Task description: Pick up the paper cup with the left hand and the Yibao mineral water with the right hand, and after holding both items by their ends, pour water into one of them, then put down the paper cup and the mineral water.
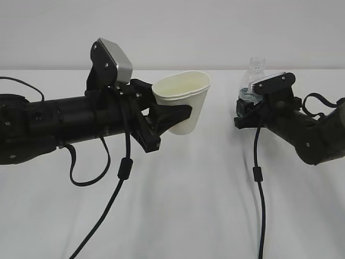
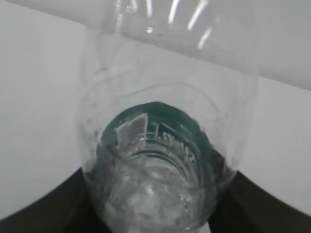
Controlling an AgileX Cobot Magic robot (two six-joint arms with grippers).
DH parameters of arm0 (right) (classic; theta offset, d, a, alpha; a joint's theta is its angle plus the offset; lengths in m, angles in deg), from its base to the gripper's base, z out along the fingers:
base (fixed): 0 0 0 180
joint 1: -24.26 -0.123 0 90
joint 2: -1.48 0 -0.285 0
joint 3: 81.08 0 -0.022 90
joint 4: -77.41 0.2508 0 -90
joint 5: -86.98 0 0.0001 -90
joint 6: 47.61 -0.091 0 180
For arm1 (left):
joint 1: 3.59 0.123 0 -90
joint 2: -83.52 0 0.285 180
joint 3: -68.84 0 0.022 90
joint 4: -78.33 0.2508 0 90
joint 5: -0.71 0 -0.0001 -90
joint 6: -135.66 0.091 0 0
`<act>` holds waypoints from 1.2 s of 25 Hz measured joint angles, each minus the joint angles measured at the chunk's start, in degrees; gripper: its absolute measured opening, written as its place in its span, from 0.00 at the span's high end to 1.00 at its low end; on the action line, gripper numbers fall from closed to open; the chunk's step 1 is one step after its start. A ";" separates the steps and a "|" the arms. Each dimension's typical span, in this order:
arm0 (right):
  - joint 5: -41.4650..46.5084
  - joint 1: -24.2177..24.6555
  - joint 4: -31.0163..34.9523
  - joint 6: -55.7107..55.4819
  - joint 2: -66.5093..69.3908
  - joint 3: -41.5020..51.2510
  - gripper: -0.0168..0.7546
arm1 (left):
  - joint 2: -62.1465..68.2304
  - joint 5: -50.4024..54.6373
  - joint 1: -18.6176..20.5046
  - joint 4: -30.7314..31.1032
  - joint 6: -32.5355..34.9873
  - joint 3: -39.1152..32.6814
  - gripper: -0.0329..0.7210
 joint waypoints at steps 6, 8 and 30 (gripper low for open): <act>-0.80 0.00 0.01 -0.10 0.23 0.00 0.43 | 0.00 0.00 0.00 0.00 0.00 0.00 0.47; -1.04 0.00 0.11 -0.13 0.46 0.00 0.43 | 0.00 0.00 0.00 0.00 0.00 0.00 0.47; -2.22 0.00 0.65 -6.80 0.76 0.00 0.43 | 0.00 0.00 0.00 0.00 0.00 0.00 0.47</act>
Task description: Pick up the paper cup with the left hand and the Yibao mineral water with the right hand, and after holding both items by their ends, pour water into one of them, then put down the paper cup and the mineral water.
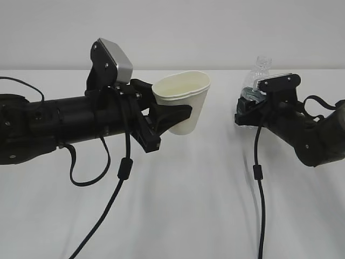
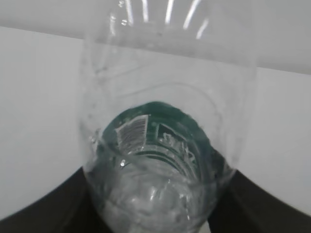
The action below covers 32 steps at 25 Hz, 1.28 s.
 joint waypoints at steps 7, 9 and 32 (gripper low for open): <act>-1.05 0.00 0.00 -1.95 0.00 0.72 0.35 | 0.00 0.00 0.00 0.00 0.00 0.00 0.47; -3.30 0.00 0.00 -2.40 0.00 2.31 0.33 | 0.00 0.00 0.00 0.00 0.00 0.00 0.47; -10.75 0.00 -1.66 -2.96 -2.19 9.06 0.23 | 0.00 0.00 0.00 0.00 0.00 0.00 0.47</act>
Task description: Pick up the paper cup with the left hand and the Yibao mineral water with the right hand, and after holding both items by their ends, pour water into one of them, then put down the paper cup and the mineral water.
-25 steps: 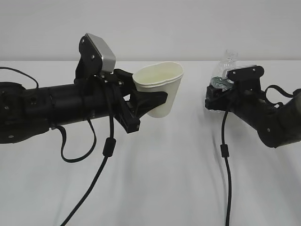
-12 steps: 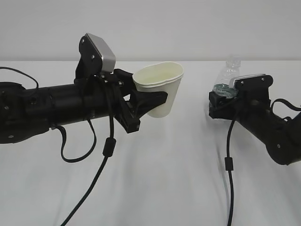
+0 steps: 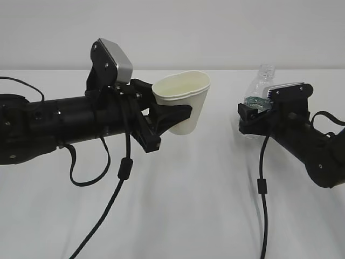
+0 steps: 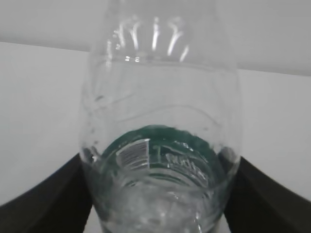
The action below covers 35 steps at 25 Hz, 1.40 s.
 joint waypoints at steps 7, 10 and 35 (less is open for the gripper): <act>-1.42 0.00 0.00 -0.05 -0.46 3.20 0.23 | 0.00 0.00 0.00 0.00 0.00 0.00 0.47; -2.54 0.00 0.00 -0.05 -1.60 4.57 0.23 | 0.00 0.00 0.00 0.00 0.00 0.00 0.47; -3.80 0.00 -0.03 -0.05 -24.76 24.59 0.23 | 0.00 -0.40 0.00 -0.64 0.00 0.00 0.47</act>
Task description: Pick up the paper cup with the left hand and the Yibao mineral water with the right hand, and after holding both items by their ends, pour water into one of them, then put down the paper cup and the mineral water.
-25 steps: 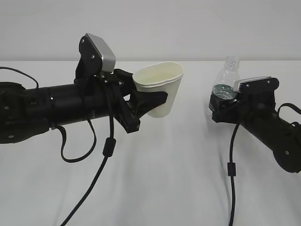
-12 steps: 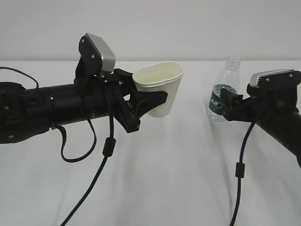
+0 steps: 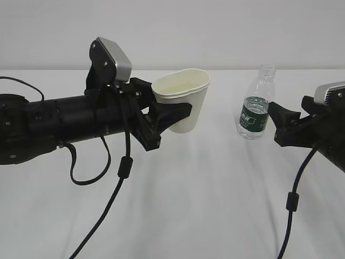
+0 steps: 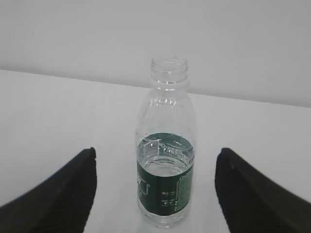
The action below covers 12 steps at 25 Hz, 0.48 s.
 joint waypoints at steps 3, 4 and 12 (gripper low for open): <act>0.00 0.00 0.00 0.00 -1.60 1.16 0.23 | 0.00 0.00 0.00 0.00 0.00 0.00 0.47; 0.00 0.00 0.00 0.00 -2.23 1.38 0.23 | 0.00 0.00 0.00 -0.04 0.00 0.00 0.47; 0.76 0.00 0.00 0.00 -4.76 1.61 0.23 | 0.00 0.00 0.00 -1.68 0.00 0.00 0.47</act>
